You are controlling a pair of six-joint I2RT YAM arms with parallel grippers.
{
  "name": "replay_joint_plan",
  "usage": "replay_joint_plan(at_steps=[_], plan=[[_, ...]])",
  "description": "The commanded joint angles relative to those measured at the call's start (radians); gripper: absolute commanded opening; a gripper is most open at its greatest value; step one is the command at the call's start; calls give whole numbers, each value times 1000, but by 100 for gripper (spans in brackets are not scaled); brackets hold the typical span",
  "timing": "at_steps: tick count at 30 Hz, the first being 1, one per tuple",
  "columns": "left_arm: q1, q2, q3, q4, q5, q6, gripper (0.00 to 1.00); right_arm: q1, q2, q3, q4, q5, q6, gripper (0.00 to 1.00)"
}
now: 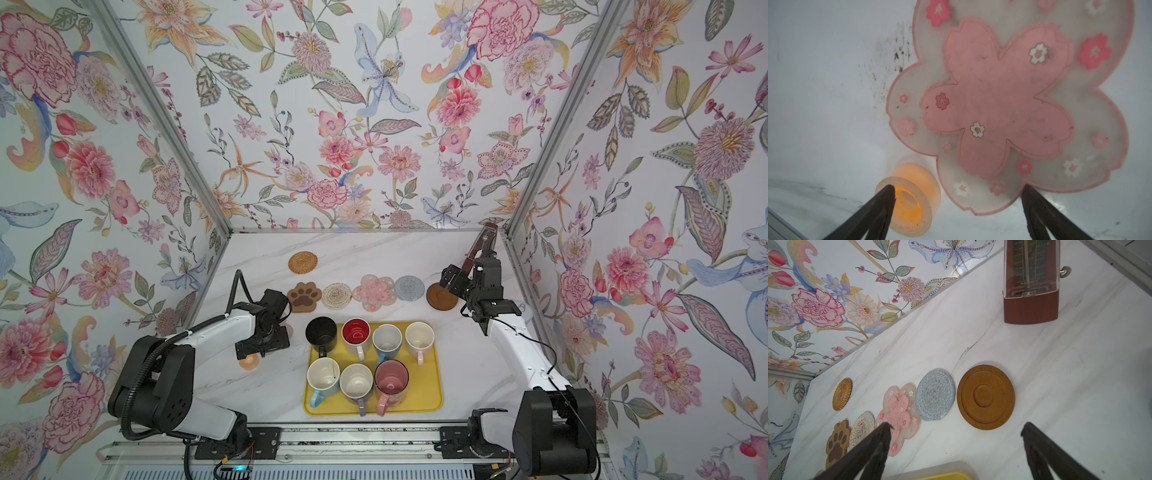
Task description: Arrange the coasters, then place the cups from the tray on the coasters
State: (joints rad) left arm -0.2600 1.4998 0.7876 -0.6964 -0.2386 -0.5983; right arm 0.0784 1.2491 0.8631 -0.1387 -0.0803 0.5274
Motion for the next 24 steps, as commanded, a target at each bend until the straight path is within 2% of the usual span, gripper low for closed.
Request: replay_joint_plan(at_steps=[1,9,24], plan=[[27,10,-2,46,10,36,97,0,-26,24,-20,14,-22,99],[99,28,30,99,28,92,97,1,-30,23,-29,24,-20,99],[167,54,64,181,102,124,97,2,-22,13,-21,31,-15,99]])
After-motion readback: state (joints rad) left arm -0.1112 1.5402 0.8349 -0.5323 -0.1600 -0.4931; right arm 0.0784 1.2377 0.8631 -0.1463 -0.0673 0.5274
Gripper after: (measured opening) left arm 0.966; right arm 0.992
